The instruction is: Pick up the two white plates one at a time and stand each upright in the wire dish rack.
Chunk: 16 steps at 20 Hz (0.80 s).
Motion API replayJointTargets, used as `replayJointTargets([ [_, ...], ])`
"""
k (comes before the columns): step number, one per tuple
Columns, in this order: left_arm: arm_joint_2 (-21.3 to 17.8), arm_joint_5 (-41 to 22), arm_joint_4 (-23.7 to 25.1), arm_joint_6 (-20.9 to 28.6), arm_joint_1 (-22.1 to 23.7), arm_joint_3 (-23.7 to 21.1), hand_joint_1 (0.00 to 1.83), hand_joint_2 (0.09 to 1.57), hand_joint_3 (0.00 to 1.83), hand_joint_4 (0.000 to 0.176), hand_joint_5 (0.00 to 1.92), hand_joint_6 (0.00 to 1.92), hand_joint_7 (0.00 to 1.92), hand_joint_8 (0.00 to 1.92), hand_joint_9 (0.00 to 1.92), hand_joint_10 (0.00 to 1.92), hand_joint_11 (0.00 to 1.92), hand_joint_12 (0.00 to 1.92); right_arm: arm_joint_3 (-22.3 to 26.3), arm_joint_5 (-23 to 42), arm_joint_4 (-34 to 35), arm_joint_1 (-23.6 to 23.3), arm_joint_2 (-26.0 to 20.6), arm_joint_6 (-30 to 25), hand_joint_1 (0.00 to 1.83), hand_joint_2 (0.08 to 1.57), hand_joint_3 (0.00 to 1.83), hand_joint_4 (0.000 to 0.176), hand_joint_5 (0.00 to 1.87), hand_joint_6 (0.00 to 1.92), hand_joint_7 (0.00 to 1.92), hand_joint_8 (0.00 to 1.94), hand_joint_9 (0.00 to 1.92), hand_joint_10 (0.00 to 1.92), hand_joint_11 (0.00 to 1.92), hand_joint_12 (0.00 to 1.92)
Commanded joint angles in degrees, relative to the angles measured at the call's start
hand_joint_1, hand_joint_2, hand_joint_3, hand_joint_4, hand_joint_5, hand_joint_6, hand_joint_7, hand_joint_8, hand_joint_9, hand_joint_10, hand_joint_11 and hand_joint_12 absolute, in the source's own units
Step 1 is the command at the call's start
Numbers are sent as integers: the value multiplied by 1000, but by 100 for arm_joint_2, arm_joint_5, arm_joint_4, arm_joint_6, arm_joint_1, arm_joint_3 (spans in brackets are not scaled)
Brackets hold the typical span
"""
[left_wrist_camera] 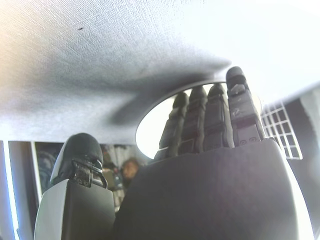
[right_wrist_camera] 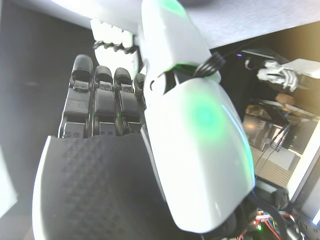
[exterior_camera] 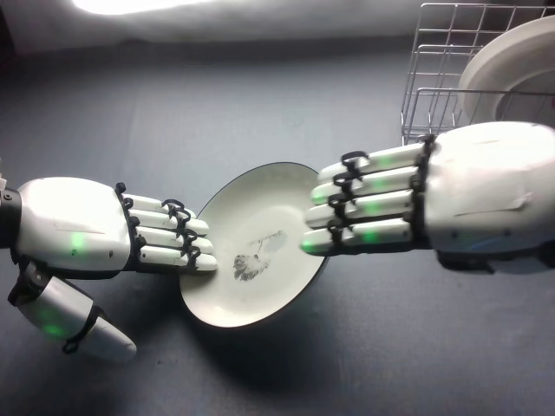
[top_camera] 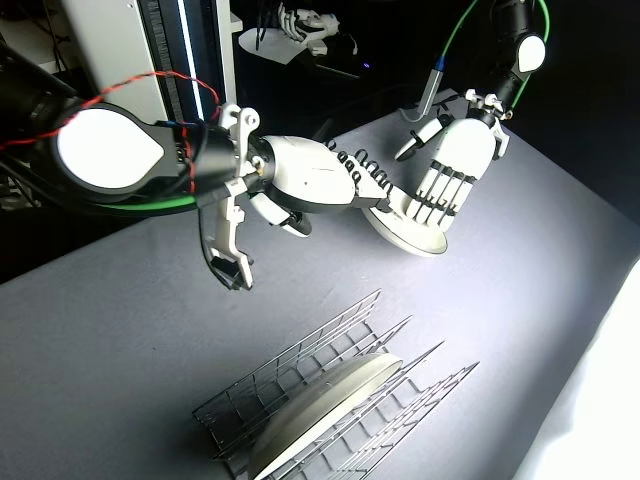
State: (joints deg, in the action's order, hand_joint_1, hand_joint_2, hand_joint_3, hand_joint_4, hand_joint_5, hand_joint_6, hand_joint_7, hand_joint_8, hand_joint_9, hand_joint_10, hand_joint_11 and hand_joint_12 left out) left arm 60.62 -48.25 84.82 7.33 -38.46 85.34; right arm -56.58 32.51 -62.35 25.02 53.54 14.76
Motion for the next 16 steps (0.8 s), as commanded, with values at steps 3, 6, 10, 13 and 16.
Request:
replayJointTargets([
  [3, 65, -250, 138, 6, -62, -24, 0, 1181, 0, 0, 85, 0, 21, 0, 0, 0, 0, 0, -62, 115, 261, -38, 242, 34, 1456, 1116, 3, 0, 0, 0, 0, 0, 0, 0, 0, 158],
  [6, 65, -249, 137, 6, -61, -14, 0, 1182, 0, 0, 116, 12, 54, 13, 8, 3, 0, 0, -201, -152, 260, -38, 554, 73, 1487, 1106, 0, 0, 0, 0, 0, 0, 0, 0, 0, 173],
  [10, 65, -249, 135, 6, -46, -8, 0, 1180, 0, 0, 152, 19, 87, 19, 34, 11, 19, 9, -557, -355, 260, -39, 995, 83, 1463, 1101, 0, 0, 0, 0, 0, 0, 0, 0, 0, 246],
  [13, 65, -250, 135, 6, -46, -4, 0, 1185, 2, 0, 116, 0, 47, 0, 2, 0, 0, 0, -885, -457, 260, -57, 1375, 83, 1501, 1115, 2, 0, 0, 0, 0, 0, 0, 0, 0, 38],
  [16, 65, -250, 135, 6, -39, 1, 0, 1181, 0, 0, 124, 3, 63, 6, 8, 2, 0, 0, -1098, -519, 260, -109, 1679, 82, 1478, 1099, 0, 0, 0, 0, 0, 0, 0, 0, 58, 40],
])
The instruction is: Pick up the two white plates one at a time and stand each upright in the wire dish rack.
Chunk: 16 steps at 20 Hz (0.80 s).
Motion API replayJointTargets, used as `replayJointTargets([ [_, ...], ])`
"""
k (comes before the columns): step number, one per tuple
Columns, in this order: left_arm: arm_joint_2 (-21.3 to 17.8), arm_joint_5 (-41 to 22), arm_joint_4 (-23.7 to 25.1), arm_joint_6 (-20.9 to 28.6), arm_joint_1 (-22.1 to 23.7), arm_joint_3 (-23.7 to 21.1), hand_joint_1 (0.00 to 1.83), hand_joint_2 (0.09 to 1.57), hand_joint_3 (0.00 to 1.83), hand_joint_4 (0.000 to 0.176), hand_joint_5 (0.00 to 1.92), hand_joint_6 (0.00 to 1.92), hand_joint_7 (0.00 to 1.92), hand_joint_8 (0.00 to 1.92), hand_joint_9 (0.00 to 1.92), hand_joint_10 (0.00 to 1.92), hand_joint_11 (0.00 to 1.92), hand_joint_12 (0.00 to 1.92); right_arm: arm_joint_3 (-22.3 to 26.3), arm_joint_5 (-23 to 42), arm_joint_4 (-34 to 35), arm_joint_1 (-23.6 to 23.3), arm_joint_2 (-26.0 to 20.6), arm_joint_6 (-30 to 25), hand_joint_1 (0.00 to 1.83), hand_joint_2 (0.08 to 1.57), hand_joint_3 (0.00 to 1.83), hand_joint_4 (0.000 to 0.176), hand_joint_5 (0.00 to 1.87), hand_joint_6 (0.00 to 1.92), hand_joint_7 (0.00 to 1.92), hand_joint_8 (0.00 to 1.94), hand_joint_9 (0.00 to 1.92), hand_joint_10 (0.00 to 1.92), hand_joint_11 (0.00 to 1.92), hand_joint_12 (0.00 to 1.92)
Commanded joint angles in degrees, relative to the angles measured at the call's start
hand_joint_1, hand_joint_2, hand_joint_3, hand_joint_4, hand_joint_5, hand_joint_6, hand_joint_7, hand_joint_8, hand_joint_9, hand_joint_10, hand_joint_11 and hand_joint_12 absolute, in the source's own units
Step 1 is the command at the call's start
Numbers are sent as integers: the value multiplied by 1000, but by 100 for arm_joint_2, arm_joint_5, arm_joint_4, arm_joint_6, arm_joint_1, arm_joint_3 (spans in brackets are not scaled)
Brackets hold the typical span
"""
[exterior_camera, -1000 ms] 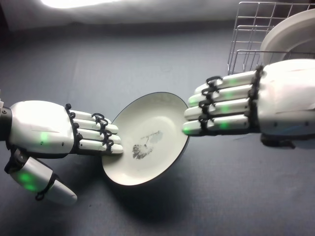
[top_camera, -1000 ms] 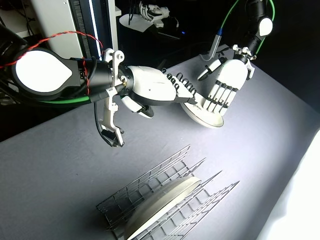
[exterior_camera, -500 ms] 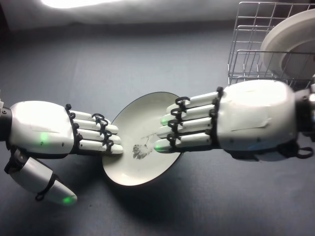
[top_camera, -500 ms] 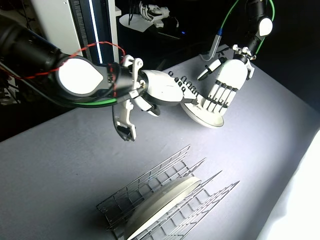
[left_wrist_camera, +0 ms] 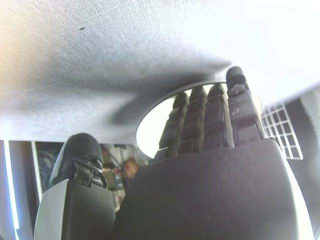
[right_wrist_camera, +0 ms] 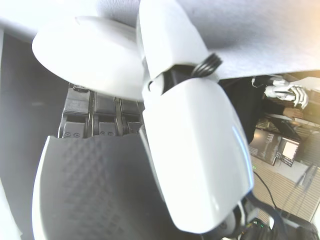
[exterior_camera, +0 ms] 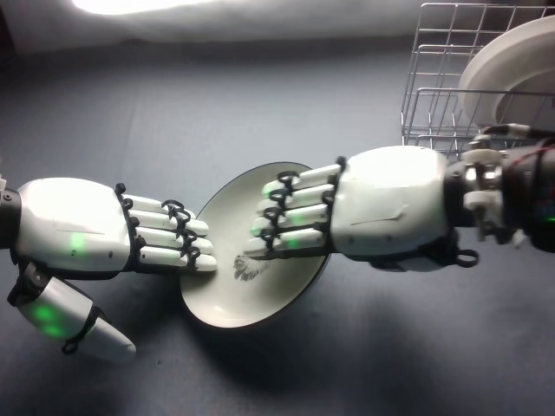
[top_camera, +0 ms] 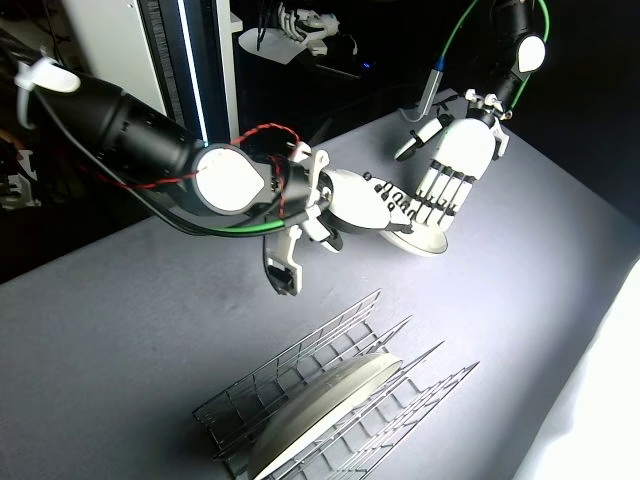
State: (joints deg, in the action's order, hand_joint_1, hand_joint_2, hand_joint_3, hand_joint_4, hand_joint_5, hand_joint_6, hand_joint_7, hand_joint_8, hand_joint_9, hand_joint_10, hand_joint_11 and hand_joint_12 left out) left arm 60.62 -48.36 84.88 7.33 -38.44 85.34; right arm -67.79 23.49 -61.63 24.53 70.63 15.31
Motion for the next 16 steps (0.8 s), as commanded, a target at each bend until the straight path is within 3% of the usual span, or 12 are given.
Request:
replayJointTargets([
  [1, 65, -239, 129, 6, -35, 5, 0, 1185, 1, 0, 111, 0, 55, 2, 1, 0, 0, 0, -56, 366, 188, -89, 81, 27, 1467, 1103, 0, 0, 0, 0, 0, 0, 0, 0, 11, 229],
  [7, 70, -239, 129, 6, -10, 11, 0, 1190, 2, 0, 130, 4, 78, 5, 24, 6, 11, 7, -379, 223, 188, -184, 552, 27, 1515, 1089, 0, 0, 0, 0, 0, 0, 0, 0, 0, 307],
  [8, 70, -239, 129, 6, -10, 12, 0, 1184, 0, 0, 124, 1, 75, 3, 24, 5, 16, 10, -390, 198, 188, -184, 587, 27, 1534, 1102, 2, 0, 0, 0, 0, 0, 0, 0, 0, 153],
  [9, 70, -239, 129, 6, -10, 14, 0, 1184, 0, 0, 124, 1, 75, 3, 24, 5, 16, 10, -391, 186, 188, -183, 607, 27, 1534, 1102, 2, 0, 0, 0, 0, 0, 0, 0, 0, 153],
  [11, 70, -239, 129, 6, -10, 16, 0, 1181, 0, 0, 163, 15, 103, 13, 48, 13, 39, 22, -393, 155, 188, -178, 627, 27, 1498, 1083, 0, 0, 0, 0, 0, 0, 0, 0, 0, 363],
  [12, 71, -239, 129, 6, -10, 16, 0, 1187, 0, 0, 202, 7, 143, 5, 83, 8, 53, 47, -402, 128, 188, -172, 637, 28, 1521, 1096, 2, 0, 0, 0, 0, 0, 0, 0, 0, 250],
  [16, 71, -239, 129, 6, -10, 17, 0, 1190, 0, 0, 144, 0, 68, 0, 13, 0, 2, 18, -437, 114, 188, -174, 681, 37, 1550, 1096, 1, 0, 0, 0, 0, 0, 0, 0, 0, 232],
])
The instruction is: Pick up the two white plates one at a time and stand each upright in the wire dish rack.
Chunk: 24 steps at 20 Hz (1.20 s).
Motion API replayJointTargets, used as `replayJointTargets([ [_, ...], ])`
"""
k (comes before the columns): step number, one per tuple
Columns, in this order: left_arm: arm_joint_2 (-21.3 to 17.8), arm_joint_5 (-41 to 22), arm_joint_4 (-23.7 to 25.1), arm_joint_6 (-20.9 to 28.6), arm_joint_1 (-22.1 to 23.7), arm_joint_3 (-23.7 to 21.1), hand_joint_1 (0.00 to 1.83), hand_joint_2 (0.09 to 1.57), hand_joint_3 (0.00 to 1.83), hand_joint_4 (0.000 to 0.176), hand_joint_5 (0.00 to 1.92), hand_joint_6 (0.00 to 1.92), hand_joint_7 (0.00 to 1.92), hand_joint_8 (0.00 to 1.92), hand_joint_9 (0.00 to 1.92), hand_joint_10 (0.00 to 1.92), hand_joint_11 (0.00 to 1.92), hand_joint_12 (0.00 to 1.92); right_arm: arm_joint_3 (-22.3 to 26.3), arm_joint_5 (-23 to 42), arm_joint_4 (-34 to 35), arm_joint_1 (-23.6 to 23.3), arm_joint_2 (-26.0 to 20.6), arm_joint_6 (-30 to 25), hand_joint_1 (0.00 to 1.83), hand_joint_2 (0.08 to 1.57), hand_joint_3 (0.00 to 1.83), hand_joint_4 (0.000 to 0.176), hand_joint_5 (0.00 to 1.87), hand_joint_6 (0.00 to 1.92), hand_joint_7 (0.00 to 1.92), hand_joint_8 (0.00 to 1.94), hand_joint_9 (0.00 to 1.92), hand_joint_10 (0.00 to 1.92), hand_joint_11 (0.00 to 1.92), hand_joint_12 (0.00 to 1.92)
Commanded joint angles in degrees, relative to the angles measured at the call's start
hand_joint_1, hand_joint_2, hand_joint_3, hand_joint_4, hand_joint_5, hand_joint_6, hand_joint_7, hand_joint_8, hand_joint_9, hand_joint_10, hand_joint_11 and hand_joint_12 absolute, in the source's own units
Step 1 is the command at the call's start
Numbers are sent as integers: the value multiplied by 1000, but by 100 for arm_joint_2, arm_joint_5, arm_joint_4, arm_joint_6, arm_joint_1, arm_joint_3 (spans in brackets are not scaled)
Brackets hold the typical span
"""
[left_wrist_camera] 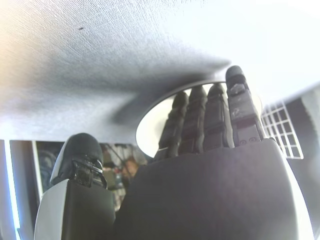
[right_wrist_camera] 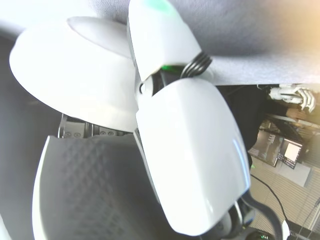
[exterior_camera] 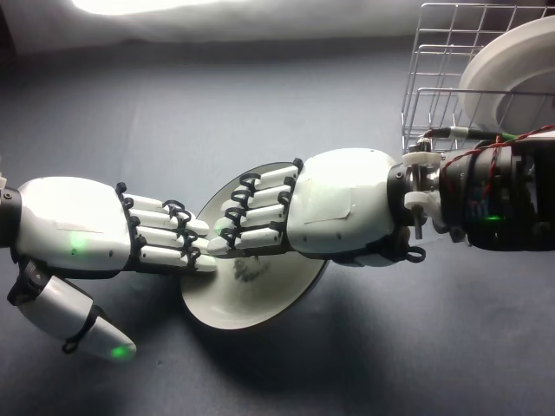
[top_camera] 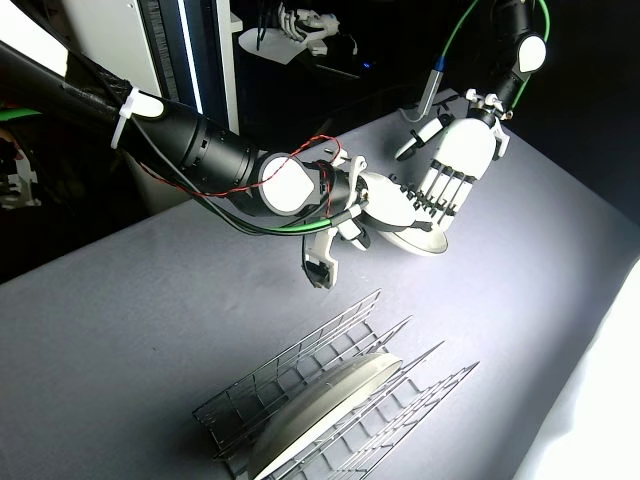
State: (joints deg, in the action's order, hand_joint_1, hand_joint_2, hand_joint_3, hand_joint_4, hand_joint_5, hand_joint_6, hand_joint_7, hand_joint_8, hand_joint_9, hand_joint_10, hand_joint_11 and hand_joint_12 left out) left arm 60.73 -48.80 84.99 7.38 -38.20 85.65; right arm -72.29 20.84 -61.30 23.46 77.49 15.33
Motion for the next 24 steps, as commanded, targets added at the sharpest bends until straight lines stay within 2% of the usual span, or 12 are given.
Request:
replayJointTargets([
  [1, 61, -196, 118, 2, -34, -14, 0, 1190, 1, 0, 141, 1, 71, 3, 21, 5, 15, 21, 8, 375, 156, -64, 14, 41, 1568, 1099, 2, 0, 0, 0, 0, 0, 0, 0, 0, 77],
  [4, 61, -196, 118, 2, -34, -13, 0, 1194, 2, 0, 152, 6, 78, 7, 23, 6, 7, 18, 8, 356, 155, -59, 28, 54, 1555, 1109, 4, 0, 0, 0, 0, 0, 0, 0, 0, 88],
  [5, 61, -196, 118, 2, -34, -13, 0, 1202, 5, 0, 165, 9, 105, 14, 54, 16, 32, 32, 8, 350, 155, -59, 31, 57, 1615, 1187, 0, 0, 154, 15, 173, 15, 249, 14, 0, 947],
  [7, 61, -196, 118, 2, -38, -10, 0, 1192, 0, 0, 179, 11, 122, 15, 70, 17, 46, 46, 6, 345, 155, -60, 33, 61, 1792, 1213, 3, 0, 372, 32, 422, 19, 477, 43, 335, 1693],
  [8, 61, -196, 118, 2, -39, -10, 0, 1193, 0, 0, 164, 4, 102, 5, 53, 8, 28, 41, 6, 340, 155, -60, 33, 63, 1823, 1209, 1, 0, 427, 46, 464, 25, 502, 46, 403, 1791],
  [11, 61, -196, 118, 2, -45, -9, 0, 1214, 0, 0, 195, 4, 146, 5, 84, 3, 0, 121, 7, 334, 155, -55, 31, 64, 1831, 1170, 2, 0, 797, 42, 772, 22, 752, 71, 504, 1717],
  [12, 62, -196, 118, 2, -45, -9, 0, 1213, 0, 0, 243, 6, 197, 5, 134, 6, 0, 238, 6, 334, 155, -56, 30, 64, 1779, 1177, 1, 0, 890, 47, 896, 47, 614, 1129, 577, 1821],
  [13, 62, -197, 118, 5, -43, -9, 0, 1219, 2, 0, 227, 2, 174, 2, 112, 3, 0, 200, 6, 334, 155, -56, 29, 64, 1761, 1148, 0, 0, 1004, 80, 1034, 88, 714, 1205, 604, 1800],
  [14, 61, -202, 118, 19, -34, -4, 0, 1225, 3, 0, 193, 0, 133, 1, 81, 0, 0, 141, 6, 336, 156, -58, 27, 64, 1540, 1148, 9, 0, 878, 1000, 911, 755, 820, 1165, 669, 1680],
  [15, 58, -221, 117, 44, -2, 13, 0, 1230, 2, 0, 211, 3, 155, 4, 101, 5, 0, 175, 6, 353, 156, -63, 22, 66, 1488, 1179, 0, 0, 812, 1227, 835, 901, 790, 1259, 674, 1753],
  [18, 2, -295, 90, 95, 190, 65, 0, 1229, 0, 0, 199, 0, 144, 1, 97, 2, 0, 224, 10, 495, 156, -122, -29, 66, 1470, 1206, 1, 0, 746, 1392, 806, 1000, 667, 1352, 660, 1770],
  [24, -224, -502, 12, 197, 925, 118, 0, 1228, 0, 0, 211, 4, 154, 4, 102, 6, 0, 231, 237, 705, 410, -251, -397, 64, 1486, 1137, 2, 0, 712, 1144, 913, 976, 916, 1114, 857, 1568],
])
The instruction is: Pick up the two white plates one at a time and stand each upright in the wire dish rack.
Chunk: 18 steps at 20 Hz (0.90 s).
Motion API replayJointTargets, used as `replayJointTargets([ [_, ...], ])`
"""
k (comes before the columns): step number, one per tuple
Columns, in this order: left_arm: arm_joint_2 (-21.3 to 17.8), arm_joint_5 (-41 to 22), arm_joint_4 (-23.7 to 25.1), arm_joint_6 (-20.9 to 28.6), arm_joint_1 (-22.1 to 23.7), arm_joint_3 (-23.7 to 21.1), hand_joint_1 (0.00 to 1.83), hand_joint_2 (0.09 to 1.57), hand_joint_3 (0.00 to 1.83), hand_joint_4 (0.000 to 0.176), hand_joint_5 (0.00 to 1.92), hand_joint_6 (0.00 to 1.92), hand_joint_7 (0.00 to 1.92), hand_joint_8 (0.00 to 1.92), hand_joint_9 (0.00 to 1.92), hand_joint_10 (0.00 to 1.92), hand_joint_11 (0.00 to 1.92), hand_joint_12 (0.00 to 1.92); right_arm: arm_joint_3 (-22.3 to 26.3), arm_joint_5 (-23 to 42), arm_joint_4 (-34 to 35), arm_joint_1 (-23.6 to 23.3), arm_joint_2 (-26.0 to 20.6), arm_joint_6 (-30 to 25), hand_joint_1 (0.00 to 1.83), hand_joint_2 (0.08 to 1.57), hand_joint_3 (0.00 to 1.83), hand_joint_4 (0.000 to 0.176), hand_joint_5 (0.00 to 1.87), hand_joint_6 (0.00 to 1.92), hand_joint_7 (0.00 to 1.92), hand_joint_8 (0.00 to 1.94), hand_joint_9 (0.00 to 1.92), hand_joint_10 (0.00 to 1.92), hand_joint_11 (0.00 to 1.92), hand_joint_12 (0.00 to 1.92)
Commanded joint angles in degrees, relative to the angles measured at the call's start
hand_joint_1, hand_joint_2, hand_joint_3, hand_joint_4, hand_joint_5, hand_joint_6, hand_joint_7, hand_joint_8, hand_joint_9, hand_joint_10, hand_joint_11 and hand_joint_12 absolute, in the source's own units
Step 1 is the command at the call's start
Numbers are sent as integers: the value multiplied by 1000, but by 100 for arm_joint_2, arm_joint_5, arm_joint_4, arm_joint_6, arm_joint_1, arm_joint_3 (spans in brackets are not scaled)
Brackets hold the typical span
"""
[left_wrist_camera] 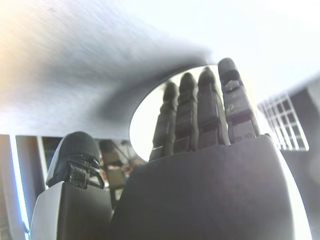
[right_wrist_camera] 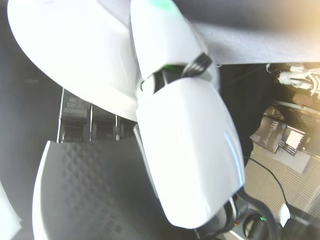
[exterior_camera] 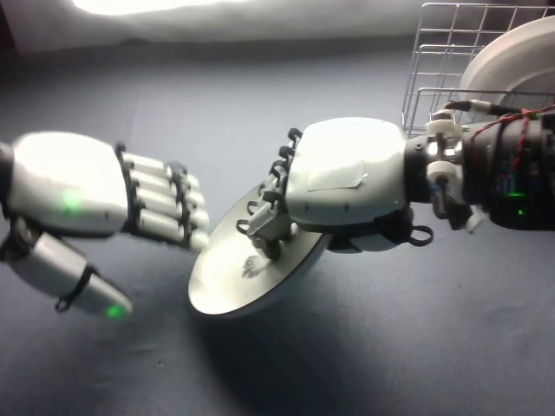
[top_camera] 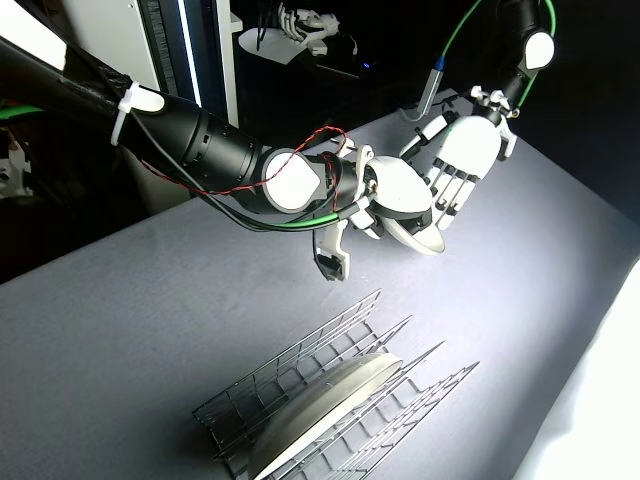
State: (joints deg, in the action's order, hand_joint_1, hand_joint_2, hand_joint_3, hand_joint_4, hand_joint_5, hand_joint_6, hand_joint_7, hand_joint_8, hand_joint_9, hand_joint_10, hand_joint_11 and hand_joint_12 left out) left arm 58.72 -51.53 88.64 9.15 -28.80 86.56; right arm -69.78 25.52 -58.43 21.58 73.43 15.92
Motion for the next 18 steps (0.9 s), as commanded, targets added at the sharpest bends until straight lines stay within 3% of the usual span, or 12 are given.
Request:
replayJointTargets([
  [1, -77, -266, -353, 50, 122, 25, 0, 1226, 0, 0, 216, 2, 153, 1, 94, 3, 0, 195, 85, 298, 187, -92, -89, 5, 1488, 1135, 0, 0, 710, 1120, 916, 968, 945, 1102, 852, 1568],
  [2, -118, -291, -353, 66, 217, 26, 0, 1225, 0, 0, 236, 7, 169, 4, 105, 5, 0, 211, 174, 327, 243, -127, -171, 5, 1407, 1110, 0, 0, 790, 1041, 1010, 912, 1049, 1091, 903, 1303],
  [4, -218, -363, -353, 113, 358, 18, 0, 1223, 0, 0, 226, 1, 171, 4, 113, 6, 0, 192, 408, 334, 475, -225, -355, 5, 1377, 1112, 0, 0, 859, 1110, 981, 851, 1009, 1117, 877, 1101],
  [7, -333, -416, -352, 145, 417, -15, 0, 1221, 0, 0, 181, 2, 125, 3, 74, 2, 0, 158, 677, 384, 764, -415, -593, 5, 1376, 1100, 1, 0, 898, 1084, 1025, 774, 996, 1109, 854, 1087],
  [9, -401, -473, -352, 164, 427, -22, 0, 1219, 0, 0, 206, 9, 140, 6, 86, 5, 0, 181, 848, 384, 1062, -591, -776, 4, 1376, 1112, 1, 0, 836, 1086, 1032, 891, 970, 1117, 855, 1110],
  [14, -492, -611, -349, 167, 414, 101, 0, 1224, 2, 0, 254, 9, 184, 6, 123, 7, 0, 256, 1209, 386, 1820, -848, -1216, 0, 1369, 1138, 1, 0, 773, 1122, 1001, 973, 911, 1231, 830, 1219],
  [15, -491, -621, -349, 169, 412, 159, 0, 1220, 0, 0, 195, 5, 124, 4, 65, 4, 0, 124, 1281, 387, 2005, -892, -1310, -5, 1367, 1147, 1, 0, 754, 1157, 981, 991, 898, 1254, 784, 1213],
  [18, -489, -622, -349, 178, 410, 211, 0, 1213, 1, 0, 186, 0, 111, 0, 56, 1, 0, 116, 1445, 390, 2627, -1000, -1508, -39, 1368, 1141, 0, 0, 784, 1177, 937, 972, 954, 1202, 814, 1162],
])
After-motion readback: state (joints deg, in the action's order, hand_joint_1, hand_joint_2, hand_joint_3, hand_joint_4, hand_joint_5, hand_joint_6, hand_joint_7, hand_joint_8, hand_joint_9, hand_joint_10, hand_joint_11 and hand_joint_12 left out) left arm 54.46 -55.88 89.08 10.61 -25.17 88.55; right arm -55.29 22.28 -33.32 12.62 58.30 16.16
